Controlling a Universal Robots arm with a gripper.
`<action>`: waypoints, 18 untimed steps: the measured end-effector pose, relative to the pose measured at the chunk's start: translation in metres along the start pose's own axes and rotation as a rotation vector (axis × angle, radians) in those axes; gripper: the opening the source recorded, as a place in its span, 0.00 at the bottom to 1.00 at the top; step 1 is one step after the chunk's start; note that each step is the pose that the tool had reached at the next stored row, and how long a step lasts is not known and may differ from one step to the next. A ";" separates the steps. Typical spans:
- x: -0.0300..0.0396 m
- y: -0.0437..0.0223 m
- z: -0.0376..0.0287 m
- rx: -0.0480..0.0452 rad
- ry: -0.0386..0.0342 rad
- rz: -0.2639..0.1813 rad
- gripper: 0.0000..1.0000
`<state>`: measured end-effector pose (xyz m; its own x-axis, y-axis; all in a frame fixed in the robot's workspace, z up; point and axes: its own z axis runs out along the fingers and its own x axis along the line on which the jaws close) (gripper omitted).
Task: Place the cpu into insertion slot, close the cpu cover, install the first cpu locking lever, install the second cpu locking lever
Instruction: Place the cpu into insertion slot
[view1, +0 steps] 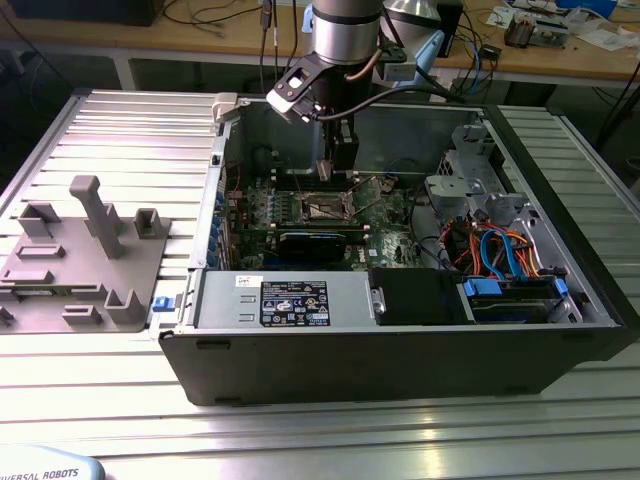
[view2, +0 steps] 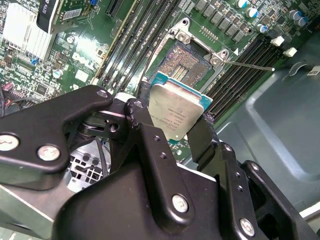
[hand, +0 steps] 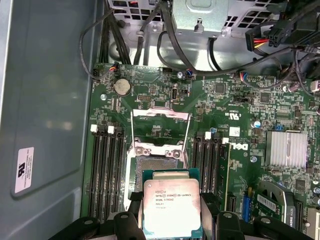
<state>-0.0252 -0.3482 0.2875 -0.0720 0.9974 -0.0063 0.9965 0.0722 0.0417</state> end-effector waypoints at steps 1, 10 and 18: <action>0.0000 0.0000 0.0000 0.0001 -0.0001 0.001 0.54; 0.0000 0.0000 0.0003 0.0001 -0.0003 0.009 0.54; 0.0000 0.0000 0.0006 0.0002 -0.0008 0.018 0.54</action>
<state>-0.0252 -0.3482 0.2869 -0.0543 0.9985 -0.0063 0.9976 0.0545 0.0417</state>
